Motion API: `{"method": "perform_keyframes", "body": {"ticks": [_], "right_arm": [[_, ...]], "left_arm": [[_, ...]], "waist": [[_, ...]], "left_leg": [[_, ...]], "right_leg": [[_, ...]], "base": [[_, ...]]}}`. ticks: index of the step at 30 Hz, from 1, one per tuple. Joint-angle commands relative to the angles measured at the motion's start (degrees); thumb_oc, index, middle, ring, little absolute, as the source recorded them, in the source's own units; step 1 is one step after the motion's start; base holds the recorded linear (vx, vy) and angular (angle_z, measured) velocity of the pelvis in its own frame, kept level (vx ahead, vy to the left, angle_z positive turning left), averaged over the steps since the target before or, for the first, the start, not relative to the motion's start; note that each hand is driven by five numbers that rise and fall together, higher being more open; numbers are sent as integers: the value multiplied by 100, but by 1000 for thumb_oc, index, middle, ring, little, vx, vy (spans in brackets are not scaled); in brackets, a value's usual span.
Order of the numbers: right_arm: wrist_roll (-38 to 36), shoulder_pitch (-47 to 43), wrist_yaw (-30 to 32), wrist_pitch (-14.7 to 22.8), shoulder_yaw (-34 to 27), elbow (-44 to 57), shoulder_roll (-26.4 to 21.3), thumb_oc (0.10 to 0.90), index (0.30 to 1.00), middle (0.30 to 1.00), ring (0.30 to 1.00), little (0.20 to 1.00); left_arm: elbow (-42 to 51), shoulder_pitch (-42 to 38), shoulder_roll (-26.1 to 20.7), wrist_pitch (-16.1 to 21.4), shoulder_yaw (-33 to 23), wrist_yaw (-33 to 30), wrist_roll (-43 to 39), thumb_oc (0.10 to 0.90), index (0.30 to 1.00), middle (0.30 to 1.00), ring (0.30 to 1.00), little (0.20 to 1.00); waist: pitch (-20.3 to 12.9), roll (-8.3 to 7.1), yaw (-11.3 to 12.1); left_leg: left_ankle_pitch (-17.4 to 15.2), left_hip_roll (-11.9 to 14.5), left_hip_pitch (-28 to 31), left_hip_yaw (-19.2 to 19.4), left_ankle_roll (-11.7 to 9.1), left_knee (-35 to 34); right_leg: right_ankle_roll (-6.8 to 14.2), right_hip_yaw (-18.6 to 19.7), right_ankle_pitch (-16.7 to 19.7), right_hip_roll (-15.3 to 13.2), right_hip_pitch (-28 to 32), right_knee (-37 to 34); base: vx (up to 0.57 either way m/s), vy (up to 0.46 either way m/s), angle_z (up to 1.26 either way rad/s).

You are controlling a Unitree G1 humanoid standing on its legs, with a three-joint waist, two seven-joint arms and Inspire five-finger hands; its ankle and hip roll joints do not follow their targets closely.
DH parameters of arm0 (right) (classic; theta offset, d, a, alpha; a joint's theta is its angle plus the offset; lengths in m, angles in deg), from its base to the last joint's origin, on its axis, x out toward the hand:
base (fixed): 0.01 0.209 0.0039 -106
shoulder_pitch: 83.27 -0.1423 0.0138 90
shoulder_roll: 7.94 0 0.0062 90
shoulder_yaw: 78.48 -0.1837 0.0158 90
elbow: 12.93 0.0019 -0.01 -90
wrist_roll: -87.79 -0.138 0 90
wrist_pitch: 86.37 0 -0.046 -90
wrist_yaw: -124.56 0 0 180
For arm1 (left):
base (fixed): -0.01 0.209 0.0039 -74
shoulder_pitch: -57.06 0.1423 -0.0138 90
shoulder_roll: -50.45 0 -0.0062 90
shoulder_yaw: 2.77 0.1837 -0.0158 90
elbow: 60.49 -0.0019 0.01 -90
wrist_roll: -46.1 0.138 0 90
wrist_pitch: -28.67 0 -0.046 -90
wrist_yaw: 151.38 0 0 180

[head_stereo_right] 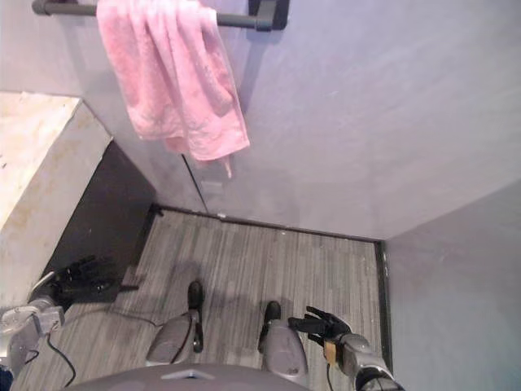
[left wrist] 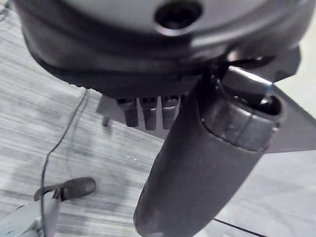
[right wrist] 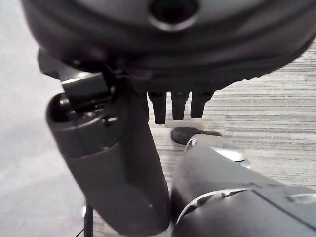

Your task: Organize the bathroom.

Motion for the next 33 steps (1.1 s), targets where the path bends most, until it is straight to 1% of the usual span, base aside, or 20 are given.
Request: {"method": "perform_keyframes", "body": {"ticks": [1, 2, 4, 5, 6, 7, 8, 9, 10, 13, 14, 16, 18, 19, 22, 24, 25, 27, 29, 33], "right_arm": [[-321, 348, 90, 326, 104, -162, -148, 800, 900, 900, 900, 900], [-309, 329, 136, 422, 87, -89, -203, 800, 900, 900, 900, 900], [-314, 359, 171, 498, 65, 343, -327, 800, 900, 900, 900, 900], [-338, 403, 217, 513, 62, 916, -397, 800, 900, 900, 900, 900], [-364, 511, 394, 447, 90, 1946, -469, 800, 900, 900, 900, 900], [-328, 604, 577, 480, 160, 2530, -490, 800, 900, 900, 900, 900], [-307, 667, 725, 446, 160, 3081, -565, 800, 900, 900, 900, 900], [-250, 677, 786, 413, 143, 3308, -583, 800, 900, 900, 900, 900], [-173, 706, 852, 501, 86, 3726, -646, 800, 900, 900, 900, 900], [-33, 599, 789, 705, -206, 4433, -966, 800, 900, 900, 900, 900], [7, 301, 657, 697, -462, 4859, -1350, 800, 900, 900, 900, 900], [25, 24, 623, 571, -555, 5135, -1608, 800, 900, 900, 900, 900], [11, -282, 583, 559, -617, 5400, -1851, 800, 900, 900, 900, 900], [32, -549, 649, 457, -620, 5559, -1997, 800, 900, 900, 900, 900], [302, -1255, 720, 345, -432, 5761, -2194, 800, 900, 900, 900, 900], [357, -1480, 765, 309, -349, 5851, -2275, 800, 900, 900, 900, 900], [276, -1889, 728, 134, -216, 5956, -2350, 800, 900, 900, 900, 900], [281, -2180, 702, 148, -69, 5935, -2375, 800, 900, 900, 900, 900], [399, -2825, 799, -29, 353, 5937, -2349, 800, 900, 900, 900, 900], [543, -3404, 987, -235, 751, 5985, -2206, 800, 900, 900, 900, 900]], "left_arm": [[146, -513, -218, 426, -227, 157, 83, 800, 900, 900, 900, 900], [195, -480, -182, 457, -229, 152, 74, 800, 900, 900, 900, 900], [367, -329, -182, 530, -331, 73, 51, 800, 900, 900, 900, 900], [527, -224, -157, 644, -421, -69, 143, 800, 900, 900, 900, 900], [793, -116, -188, 902, -520, -355, 317, 800, 900, 900, 900, 900], [945, -82, -256, 1072, -582, -450, 526, 800, 900, 900, 900, 900], [1111, -73, -354, 1141, -677, -478, 701, 800, 900, 900, 900, 900], [1168, -86, -389, 1149, -690, -500, 756, 800, 900, 900, 900, 900], [1334, -126, -503, 1285, -710, -502, 980, 800, 900, 900, 900, 900], [1750, -261, -882, 1383, -698, -464, 1286, 800, 900, 900, 900, 900], [2068, -472, -1228, 1465, -617, -371, 1504, 800, 900, 900, 900, 900], [2200, -674, -1458, 1524, -547, -354, 1631, 800, 900, 900, 900, 900], [2292, -883, -1720, 1666, -534, -269, 1705, 800, 900, 900, 900, 900], [2320, -1067, -1872, 1716, -517, -225, 1690, 800, 900, 900, 900, 900], [2318, -1572, -2134, 1800, -440, -135, 1605, 800, 900, 900, 900, 900], [2348, -1753, -2246, 1806, -410, -123, 1540, 800, 900, 900, 900, 900], [2380, -2024, -2436, 1770, -369, -49, 1426, 800, 900, 900, 900, 900], [2347, -2222, -2523, 1802, -301, -77, 1358, 800, 900, 900, 900, 900], [2325, -2650, -2640, 1729, -112, -124, 1100, 800, 900, 900, 900, 900], [2196, -3005, -2558, 1682, 77, -172, 810, 800, 900, 900, 900, 900]], "waist": [[-86, 174, -240], [-107, 219, -234], [-167, 238, -224], [-217, 196, -241], [-257, 129, -291], [-303, 78, -320], [-335, 37, -355], [-362, 26, -368], [-405, -5, -404], [-438, -22, -470], [-455, 2, -505], [-480, 27, -511], [-484, 64, -506], [-502, 89, -494], [-555, 123, -456], [-569, 128, -445], [-605, 139, -414], [-623, 143, -382], [-658, 132, -291], [-679, 122, -204]], "left_leg": [[472, -62, 392, -128, -369, 157], [501, -143, 381, -111, -364, 57], [504, -212, 392, -194, -359, -66], [435, -250, 510, -216, -346, -178], [384, -286, 637, -164, -345, -250], [311, -292, 689, -146, -334, -322], [281, -275, 729, -111, -335, -362], [282, -270, 717, -104, -337, -375], [263, -257, 728, -86, -343, -401], [257, -193, 781, -35, -369, -466], [276, -153, 794, 0, -395, -530], [297, -151, 770, 8, -407, -565], [311, -151, 787, 14, -424, -605], [315, -150, 795, 21, -435, -625], [319, -144, 842, 42, -453, -669], [323, -139, 859, 44, -457, -681], [325, -119, 868, 53, -478, -678], [336, -102, 873, 54, -497, -675], [356, -83, 865, 38, -522, -675], [373, -73, 852, -14, -541, -668]], "right_leg": [[816, -93, 468, -449, 303, -732], [801, -112, 456, -412, 330, -771], [764, -81, 422, -344, 396, -840], [746, -78, 425, -320, 458, -901], [728, -88, 418, -292, 549, -983], [734, -88, 417, -298, 543, -971], [739, -92, 408, -306, 542, -953], [740, -88, 418, -304, 526, -962], [748, -80, 407, -300, 522, -963], [768, -39, 362, -284, 539, -949], [781, 6, 335, -273, 512, -932], [780, 33, 352, -269, 473, -946], [782, 55, 346, -276, 474, -951], [783, 65, 346, -284, 479, -964], [771, 73, 316, -294, 533, -994], [767, 68, 313, -298, 555, -1006], [756, 45, 299, -299, 589, -1023], [747, 26, 296, -300, 618, -1032], [740, -50, 294, -305, 662, -1059], [714, -106, 279, -292, 706, -1065]], "base": [[112, 4, 66], [116, 25, 74], [138, 35, 42], [160, 12, -16], [133, -22, -16], [101, -50, -16], [54, -47, -5], [43, -49, -1], [38, -43, -2], [47, -43, -5], [21, -14, -10], [5, -2, -5], [0, 0, 0], [0, 0, 0], [47, 32, -7], [36, 19, -3], [36, 15, 1], [19, 7, 1], [0, 0, 0], [10, -4, 0]]}}
